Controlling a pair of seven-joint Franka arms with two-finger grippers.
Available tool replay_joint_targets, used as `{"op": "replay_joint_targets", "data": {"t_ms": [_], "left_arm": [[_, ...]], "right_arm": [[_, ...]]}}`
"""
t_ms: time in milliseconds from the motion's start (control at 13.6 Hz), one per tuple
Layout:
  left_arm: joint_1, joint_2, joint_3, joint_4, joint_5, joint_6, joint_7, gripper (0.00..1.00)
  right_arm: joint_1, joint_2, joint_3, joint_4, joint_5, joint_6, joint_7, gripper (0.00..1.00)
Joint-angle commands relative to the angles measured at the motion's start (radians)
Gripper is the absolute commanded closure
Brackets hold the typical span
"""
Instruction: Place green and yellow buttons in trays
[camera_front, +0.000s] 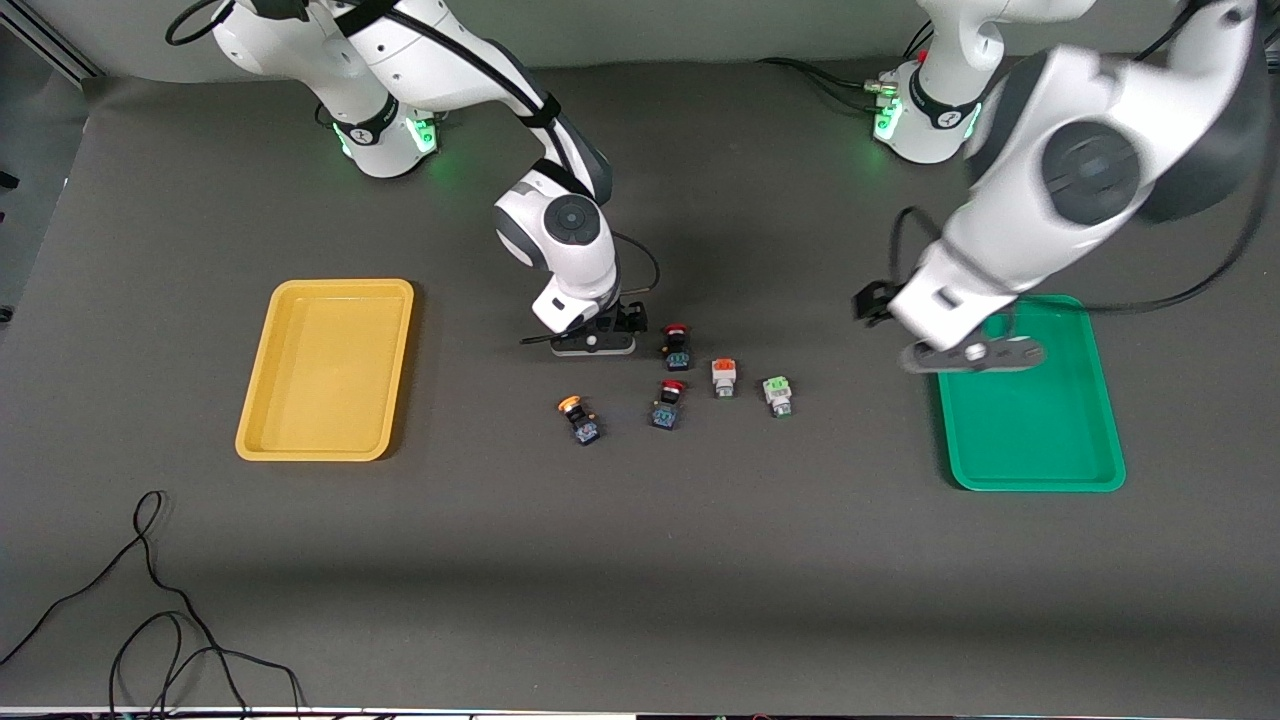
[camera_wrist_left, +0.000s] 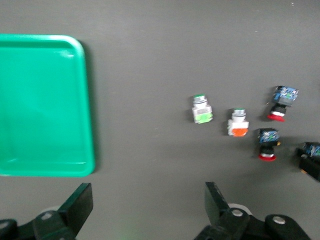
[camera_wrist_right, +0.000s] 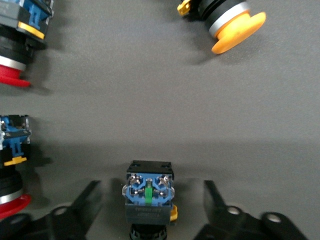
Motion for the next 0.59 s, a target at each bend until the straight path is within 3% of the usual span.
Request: {"op": "replay_joint_targets", "data": {"t_ms": [0, 221, 516], "left_arm": [[-0.074, 0.094, 0.011, -0.010, 0.008, 0.117, -0.103, 0.00], [-0.096, 0.217, 0.011, -0.016, 0.008, 0.178, -0.136, 0.00], [-0.121, 0.303, 0.011, -0.099, 0.011, 0.356, -0.159, 0.00]], "right_arm": [[0.012, -0.005, -0.009, 0.009, -0.022, 0.004, 0.008, 0.82], [0.009, -0.023, -0.008, 0.014, -0.022, -0.014, 0.004, 0.84], [-0.008, -0.185, -0.015, 0.053, -0.008, -0.259, -0.013, 0.84]]}}
